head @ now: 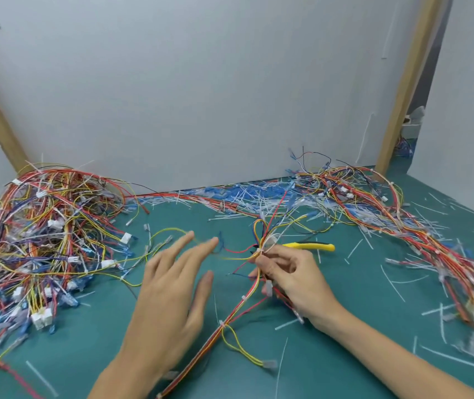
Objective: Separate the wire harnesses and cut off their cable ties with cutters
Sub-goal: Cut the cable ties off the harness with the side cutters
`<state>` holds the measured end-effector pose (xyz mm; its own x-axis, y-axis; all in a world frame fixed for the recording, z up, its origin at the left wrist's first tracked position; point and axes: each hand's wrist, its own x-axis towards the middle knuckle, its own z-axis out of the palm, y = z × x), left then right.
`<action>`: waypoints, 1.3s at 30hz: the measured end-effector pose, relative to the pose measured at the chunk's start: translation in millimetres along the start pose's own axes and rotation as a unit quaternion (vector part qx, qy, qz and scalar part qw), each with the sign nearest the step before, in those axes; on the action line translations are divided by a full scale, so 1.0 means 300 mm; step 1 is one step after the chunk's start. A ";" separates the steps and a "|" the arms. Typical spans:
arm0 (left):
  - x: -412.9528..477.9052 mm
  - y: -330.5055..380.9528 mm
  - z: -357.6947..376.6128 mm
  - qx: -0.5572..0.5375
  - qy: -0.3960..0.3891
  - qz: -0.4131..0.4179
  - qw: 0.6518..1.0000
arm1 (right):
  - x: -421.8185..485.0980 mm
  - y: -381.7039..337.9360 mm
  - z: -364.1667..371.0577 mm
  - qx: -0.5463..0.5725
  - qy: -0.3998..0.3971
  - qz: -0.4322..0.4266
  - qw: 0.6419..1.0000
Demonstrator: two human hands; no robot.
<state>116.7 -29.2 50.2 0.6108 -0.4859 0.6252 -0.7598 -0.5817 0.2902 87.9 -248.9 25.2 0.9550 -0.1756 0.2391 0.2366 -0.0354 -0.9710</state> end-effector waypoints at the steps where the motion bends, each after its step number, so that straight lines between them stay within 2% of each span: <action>1: -0.008 -0.002 0.014 -0.008 -0.013 -0.018 1.000 | 0.001 0.002 -0.002 0.005 -0.003 0.004 1.000; 4: -0.027 0.014 0.048 -0.068 -0.038 -0.065 0.995 | 0.005 0.014 -0.005 0.009 -0.011 0.022 1.000; 6: -0.033 0.034 0.064 -0.149 -0.045 -0.104 0.982 | 0.004 0.018 -0.006 0.010 -0.014 0.028 0.999; 9: -0.040 0.053 0.081 -0.270 -0.069 -0.172 0.945 | 0.006 0.023 -0.009 0.035 -0.008 0.031 0.999; 12: -0.041 0.054 0.086 -0.389 -0.084 -0.249 0.883 | 0.010 0.029 -0.010 0.037 -0.005 0.030 0.999; 14: -0.038 0.045 0.089 -0.429 -0.087 -0.279 0.855 | 0.013 0.036 -0.011 0.039 -0.009 0.030 0.999; 19: -0.036 0.029 0.097 -0.484 -0.097 -0.307 0.814 | 0.015 0.044 -0.016 0.059 -0.015 0.036 0.998; 22: -0.034 0.029 0.102 -0.500 -0.087 -0.312 0.803 | 0.017 0.049 -0.021 0.070 -0.020 0.037 0.997; 25: -0.035 0.033 0.101 -0.499 -0.078 -0.305 0.807 | 0.022 0.047 -0.034 0.100 -0.052 0.053 0.992; 33: -0.028 0.024 0.100 -0.509 -0.028 -0.325 0.796 | 0.047 0.016 -0.121 0.122 -0.231 0.106 0.959; 39: -0.028 0.018 0.097 -0.519 -0.037 -0.335 0.785 | 0.050 0.015 -0.128 0.117 -0.253 0.114 0.954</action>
<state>114.0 -47.4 25.5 0.9332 -0.3561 0.0482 -0.0115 0.1045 0.9945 96.4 -289.4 24.0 0.9365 0.3468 0.0525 -0.0107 0.1777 -0.9840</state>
